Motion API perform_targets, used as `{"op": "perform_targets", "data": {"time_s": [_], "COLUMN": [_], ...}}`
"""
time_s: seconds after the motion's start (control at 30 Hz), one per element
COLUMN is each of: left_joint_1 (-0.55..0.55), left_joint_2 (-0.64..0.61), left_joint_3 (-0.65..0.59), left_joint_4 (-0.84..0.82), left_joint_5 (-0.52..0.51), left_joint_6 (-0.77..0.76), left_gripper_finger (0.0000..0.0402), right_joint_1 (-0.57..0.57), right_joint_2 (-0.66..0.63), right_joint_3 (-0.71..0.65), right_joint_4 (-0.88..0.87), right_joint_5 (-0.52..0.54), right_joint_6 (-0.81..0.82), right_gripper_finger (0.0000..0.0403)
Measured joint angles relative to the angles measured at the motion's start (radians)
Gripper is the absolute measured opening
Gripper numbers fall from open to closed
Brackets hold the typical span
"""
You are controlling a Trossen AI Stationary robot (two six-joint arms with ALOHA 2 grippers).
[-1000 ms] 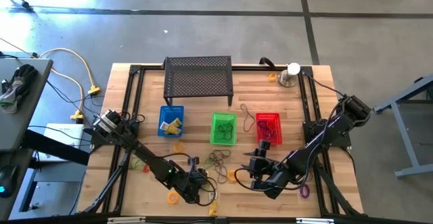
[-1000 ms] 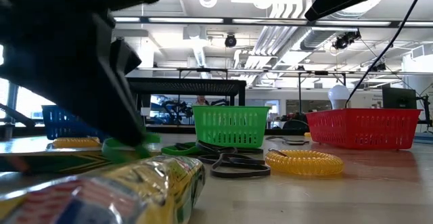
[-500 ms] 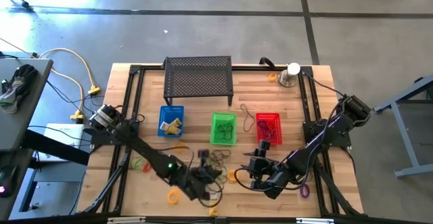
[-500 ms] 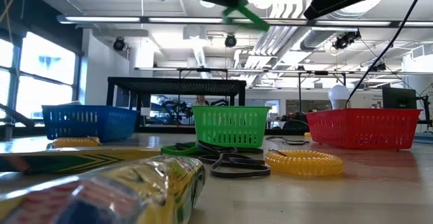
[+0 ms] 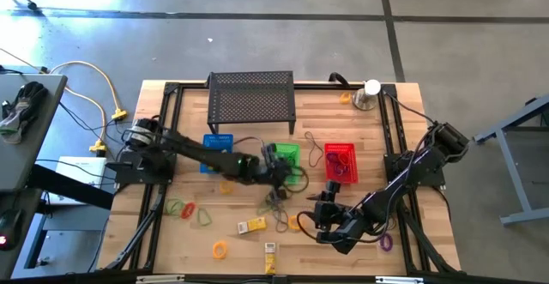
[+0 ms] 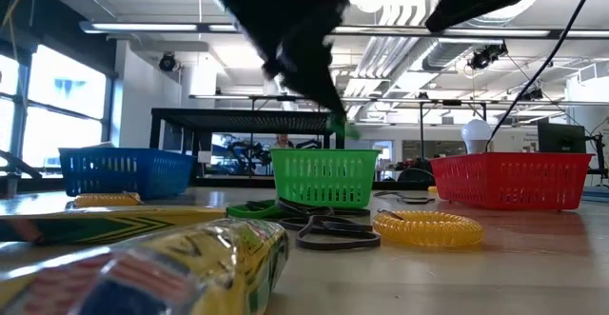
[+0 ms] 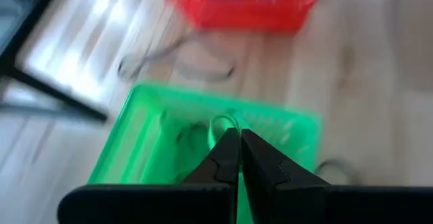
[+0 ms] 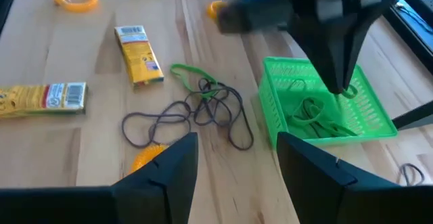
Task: Pick & Place Office Desk Supplies
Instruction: Put the green rubber band into the green bin, then put the crayon box into the blue bin
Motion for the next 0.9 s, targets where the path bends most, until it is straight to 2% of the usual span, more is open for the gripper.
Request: {"op": "perform_targets", "data": {"time_s": [0.27,0.37,0.7,0.9], "left_joint_1": [0.043,0.031,-0.048,-0.099], "left_joint_2": [0.016,0.019,0.003,0.003], "left_joint_3": [-0.045,-0.046,-0.044,-0.042], "left_joint_4": [-0.015,-0.019,0.002,0.024], "left_joint_5": [-0.011,-0.047,-0.225,-0.271], "left_joint_6": [-0.115,-0.100,0.012,0.095], "left_gripper_finger": [0.0008,0.0033,0.0149,0.0174], "right_joint_1": [-0.005,-0.008,-0.012,-0.016], "right_joint_2": [0.066,0.086,0.117,0.117], "right_joint_3": [0.000,0.000,0.000,0.000], "right_joint_4": [0.049,0.054,0.064,0.069], "right_joint_5": [0.001,-0.002,-0.012,-0.025], "right_joint_6": [-0.074,-0.075,-0.075,-0.075], "right_gripper_finger": [0.0190,0.0190,0.0190,0.0190]}}
